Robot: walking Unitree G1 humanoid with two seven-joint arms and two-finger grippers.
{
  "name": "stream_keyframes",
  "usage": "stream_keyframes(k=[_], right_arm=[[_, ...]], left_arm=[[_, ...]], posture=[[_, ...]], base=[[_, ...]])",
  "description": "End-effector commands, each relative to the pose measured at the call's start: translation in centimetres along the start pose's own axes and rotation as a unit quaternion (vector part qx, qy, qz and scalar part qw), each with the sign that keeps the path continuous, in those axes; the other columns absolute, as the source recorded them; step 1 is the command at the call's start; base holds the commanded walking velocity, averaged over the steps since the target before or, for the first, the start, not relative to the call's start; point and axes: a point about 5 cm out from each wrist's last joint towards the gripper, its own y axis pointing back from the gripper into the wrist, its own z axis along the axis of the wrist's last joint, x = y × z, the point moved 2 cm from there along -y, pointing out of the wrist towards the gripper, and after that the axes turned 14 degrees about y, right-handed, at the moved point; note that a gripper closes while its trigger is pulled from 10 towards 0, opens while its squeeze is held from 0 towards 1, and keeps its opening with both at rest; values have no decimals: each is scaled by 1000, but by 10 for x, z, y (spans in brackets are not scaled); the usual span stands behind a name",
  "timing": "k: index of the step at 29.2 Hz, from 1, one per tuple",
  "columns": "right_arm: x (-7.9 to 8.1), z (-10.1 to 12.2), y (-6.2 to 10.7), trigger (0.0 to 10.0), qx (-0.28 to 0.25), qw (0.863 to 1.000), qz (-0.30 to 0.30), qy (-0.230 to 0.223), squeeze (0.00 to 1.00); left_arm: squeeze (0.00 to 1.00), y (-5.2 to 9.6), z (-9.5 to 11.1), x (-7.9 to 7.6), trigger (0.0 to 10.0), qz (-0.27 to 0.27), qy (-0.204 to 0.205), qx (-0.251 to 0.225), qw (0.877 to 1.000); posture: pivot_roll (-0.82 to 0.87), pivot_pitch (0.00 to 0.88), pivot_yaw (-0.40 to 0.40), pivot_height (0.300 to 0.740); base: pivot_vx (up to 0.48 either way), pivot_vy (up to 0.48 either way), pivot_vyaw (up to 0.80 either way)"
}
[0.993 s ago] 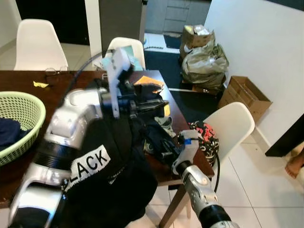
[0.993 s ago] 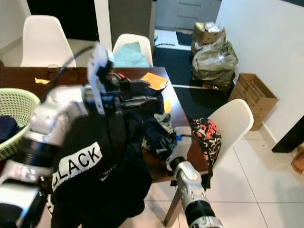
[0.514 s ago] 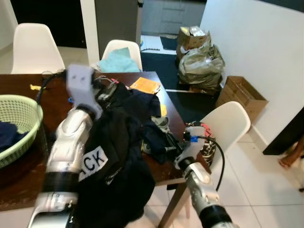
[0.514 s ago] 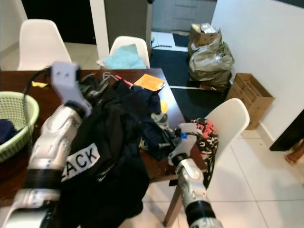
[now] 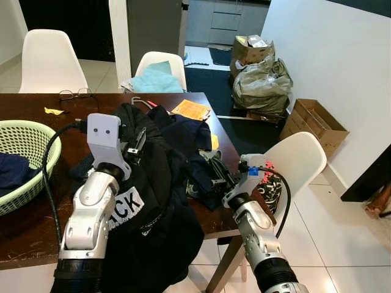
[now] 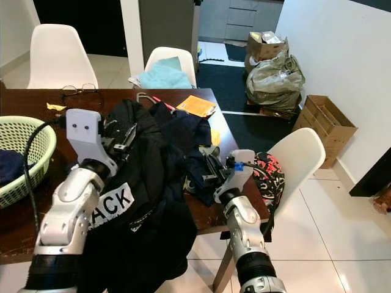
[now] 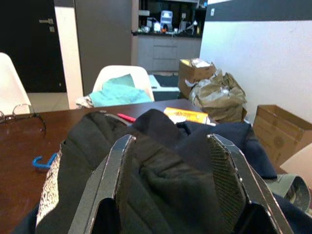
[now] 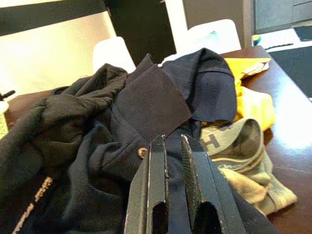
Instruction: Hang hanger
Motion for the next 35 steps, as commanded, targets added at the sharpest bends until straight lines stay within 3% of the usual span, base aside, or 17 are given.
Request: stream_keyframes(k=[1, 6, 35], right_arm=[[0, 4, -2, 10000, -5, 1000, 2, -3, 0], [0, 5, -2, 10000, -6, 1000, 2, -4, 0], [1, 2, 2, 10000, 7, 1000, 8, -14, 0]], left_arm=[[0, -1, -4, -4, 10000, 0, 5, 3, 1000], [0, 1, -6, -6, 10000, 7, 14, 8, 1000], [0, 9, -7, -10, 10000, 24, 19, 25, 999]], posture=[[14, 14, -99, 740], [14, 14, -99, 740], [11, 24, -98, 740]], base=[[0, 0, 0], [0, 0, 0], [-259, 0, 0]])
